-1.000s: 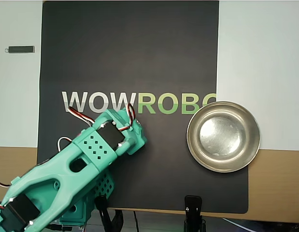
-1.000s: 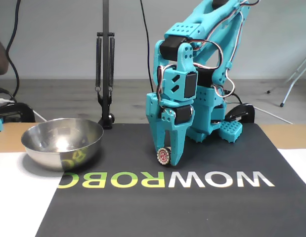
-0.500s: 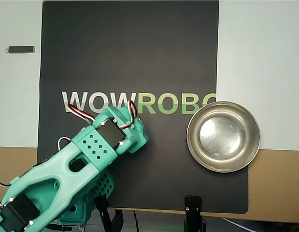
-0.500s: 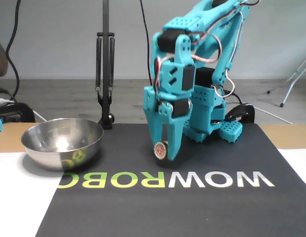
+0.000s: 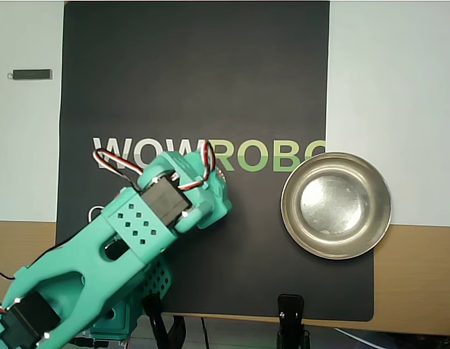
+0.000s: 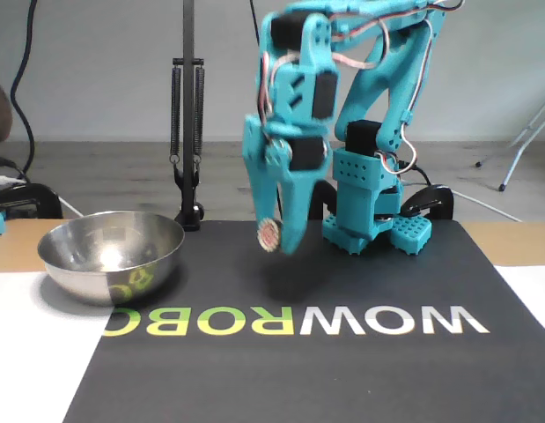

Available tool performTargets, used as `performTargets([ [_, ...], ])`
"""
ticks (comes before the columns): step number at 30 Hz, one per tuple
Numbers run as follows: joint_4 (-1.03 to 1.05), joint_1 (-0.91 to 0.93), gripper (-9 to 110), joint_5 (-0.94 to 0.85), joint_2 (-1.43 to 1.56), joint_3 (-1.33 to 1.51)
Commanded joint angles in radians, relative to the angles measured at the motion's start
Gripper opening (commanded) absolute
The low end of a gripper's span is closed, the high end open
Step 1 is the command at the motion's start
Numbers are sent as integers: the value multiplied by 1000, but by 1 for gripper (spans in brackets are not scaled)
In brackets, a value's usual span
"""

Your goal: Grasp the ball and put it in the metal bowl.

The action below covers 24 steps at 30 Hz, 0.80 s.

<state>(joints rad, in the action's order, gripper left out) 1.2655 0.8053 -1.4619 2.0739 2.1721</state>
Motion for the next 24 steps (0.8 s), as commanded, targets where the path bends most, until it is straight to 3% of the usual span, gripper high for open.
performTargets([
  [1, 20, -2, 30, 35, 6, -84],
  [24, 28, 215, 30, 477, -367, -526],
])
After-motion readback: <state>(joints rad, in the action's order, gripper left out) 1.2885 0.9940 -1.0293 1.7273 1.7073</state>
